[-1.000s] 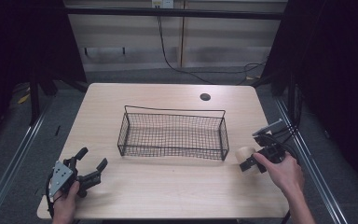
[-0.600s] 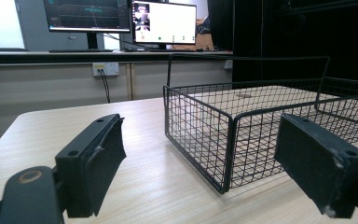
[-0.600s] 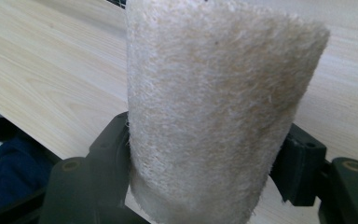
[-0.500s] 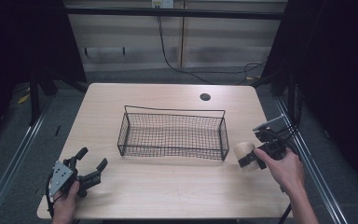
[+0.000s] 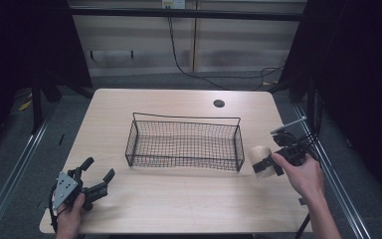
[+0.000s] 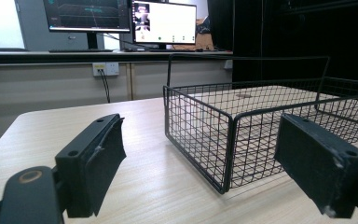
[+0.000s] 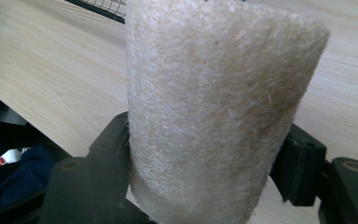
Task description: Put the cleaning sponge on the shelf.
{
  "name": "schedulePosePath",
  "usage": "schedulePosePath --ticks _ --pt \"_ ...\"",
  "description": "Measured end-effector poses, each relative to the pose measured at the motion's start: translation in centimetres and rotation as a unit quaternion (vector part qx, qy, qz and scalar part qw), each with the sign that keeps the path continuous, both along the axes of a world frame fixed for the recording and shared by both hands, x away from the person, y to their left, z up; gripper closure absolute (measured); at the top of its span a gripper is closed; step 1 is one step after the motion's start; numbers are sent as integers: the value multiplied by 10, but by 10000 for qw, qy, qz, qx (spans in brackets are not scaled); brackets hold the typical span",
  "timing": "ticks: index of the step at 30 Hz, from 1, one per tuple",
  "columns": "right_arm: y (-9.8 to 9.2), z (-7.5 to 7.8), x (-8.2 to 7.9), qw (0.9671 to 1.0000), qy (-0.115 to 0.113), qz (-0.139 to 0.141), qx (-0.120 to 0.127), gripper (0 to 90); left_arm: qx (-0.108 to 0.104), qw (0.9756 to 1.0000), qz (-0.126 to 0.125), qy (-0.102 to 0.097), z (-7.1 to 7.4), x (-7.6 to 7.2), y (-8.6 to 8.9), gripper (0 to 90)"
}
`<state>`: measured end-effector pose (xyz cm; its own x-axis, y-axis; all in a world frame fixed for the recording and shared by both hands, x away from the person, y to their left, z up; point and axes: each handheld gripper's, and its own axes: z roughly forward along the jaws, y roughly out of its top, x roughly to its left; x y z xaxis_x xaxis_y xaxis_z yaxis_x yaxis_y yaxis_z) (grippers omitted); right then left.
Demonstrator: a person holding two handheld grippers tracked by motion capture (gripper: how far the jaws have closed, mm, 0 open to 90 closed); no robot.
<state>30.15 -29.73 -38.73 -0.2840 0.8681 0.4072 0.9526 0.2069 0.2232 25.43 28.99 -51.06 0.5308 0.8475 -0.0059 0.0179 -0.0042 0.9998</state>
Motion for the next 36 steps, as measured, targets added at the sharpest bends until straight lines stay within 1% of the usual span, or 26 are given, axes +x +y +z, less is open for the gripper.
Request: schedulePosePath --ticks 2,3,5,8,12,14,16,17,18,19,22,24,25,31,36 --pt "0 4 1 10000 3 -12 -18 317 1 10000 -1 0 0 0 0 155" --pt "1 6 1 10000 -24 -6 34 317 0 10000 0 0 0 0 0 155" --pt "1 11 2 10000 -46 19 51 317 -1 10000 -1 1 0 0 0 155" --pt "2 13 3 10000 -34 0 57 317 -2 10000 -2 1 0 0 0 155" --pt "5 17 7 10000 -14 68 71 317 -3 10000 -1 0 0 0 0 155" --pt "7 20 10 9999 -48 101 115 317 -4 10000 3 -5 0 0 0 155" --pt "9 22 12 9999 -33 117 83 317 -7 10000 3 -7 0 0 0 155" --pt "13 24 15 9998 -68 160 32 316 0 10000 -2 1 0 0 0 155" --pt "13 24 15 9998 -68 160 32 316 -4 10000 2 -4 0 0 0 155" --pt "18 25 18 9997 -105 193 -56 316 -2 10000 -2 0 0 0 0 155" --pt "24 26 22 9997 -80 206 -53 316 1 10000 -1 1 0 0 0 155" --pt "29 26 25 9997 -54 256 0 316 -2 10000 -1 -1 0 0 0 155" --pt "32 27 28 9996 -24 290 -21 316 -6 10000 2 -6 0 0 0 155" --pt "38 31 35 9998 -3 204 32 316 -8 10000 3 -6 0 0 0 155" --pt "44 34 41 9999 26 154 0 316 -10 10000 2 -8 0 0 0 155"
